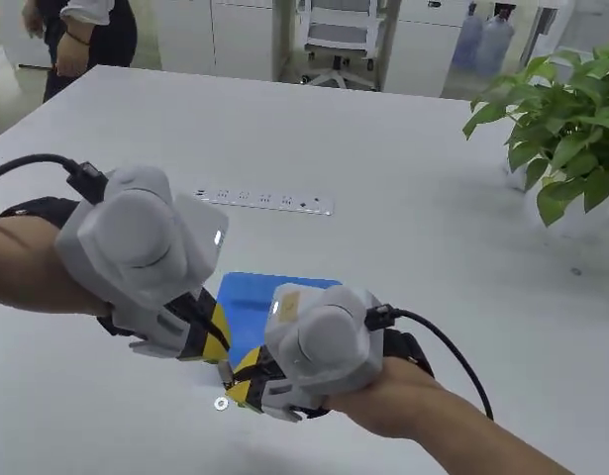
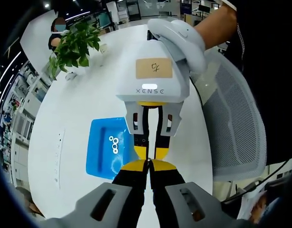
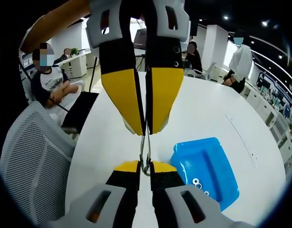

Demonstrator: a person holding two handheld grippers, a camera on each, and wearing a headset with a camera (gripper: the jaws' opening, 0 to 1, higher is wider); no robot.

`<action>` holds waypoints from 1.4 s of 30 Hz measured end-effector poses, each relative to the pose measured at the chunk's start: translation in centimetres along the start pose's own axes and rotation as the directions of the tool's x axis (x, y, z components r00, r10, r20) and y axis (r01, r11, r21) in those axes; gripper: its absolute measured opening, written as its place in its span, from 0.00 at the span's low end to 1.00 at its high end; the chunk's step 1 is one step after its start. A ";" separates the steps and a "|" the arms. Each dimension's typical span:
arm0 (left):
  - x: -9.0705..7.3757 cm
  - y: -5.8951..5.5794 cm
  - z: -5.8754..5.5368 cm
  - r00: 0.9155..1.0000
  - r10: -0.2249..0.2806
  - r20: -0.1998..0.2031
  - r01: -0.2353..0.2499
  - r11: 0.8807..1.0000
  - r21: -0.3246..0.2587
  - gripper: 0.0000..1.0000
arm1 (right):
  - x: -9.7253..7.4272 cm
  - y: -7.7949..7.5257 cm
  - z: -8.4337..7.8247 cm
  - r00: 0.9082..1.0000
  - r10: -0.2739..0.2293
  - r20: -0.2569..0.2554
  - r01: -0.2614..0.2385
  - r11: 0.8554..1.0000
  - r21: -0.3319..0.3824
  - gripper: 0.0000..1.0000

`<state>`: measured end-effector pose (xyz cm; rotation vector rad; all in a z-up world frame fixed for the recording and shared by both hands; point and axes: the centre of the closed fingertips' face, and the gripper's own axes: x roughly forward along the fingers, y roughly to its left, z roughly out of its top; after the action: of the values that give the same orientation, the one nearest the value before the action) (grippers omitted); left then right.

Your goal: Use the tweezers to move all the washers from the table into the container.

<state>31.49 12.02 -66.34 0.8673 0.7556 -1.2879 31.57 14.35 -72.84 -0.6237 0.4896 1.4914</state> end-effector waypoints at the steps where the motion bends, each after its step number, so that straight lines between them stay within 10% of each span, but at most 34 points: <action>1: -0.2 0.1 0.1 1.000 0.001 0.001 -0.001 1.000 0.004 0.06 | -0.1 -0.1 0.2 1.000 -0.002 0.000 0.002 1.000 -0.004 0.09; 42: -1.6 6.9 1.9 0.997 0.067 0.044 -0.070 0.995 0.076 0.06 | -1.4 -7.7 2.1 0.996 -0.070 0.052 0.072 0.997 -0.041 0.09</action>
<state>38.07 11.59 -63.23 0.9181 0.6412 -1.2772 39.07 14.89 -69.73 -0.6294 0.3940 1.4493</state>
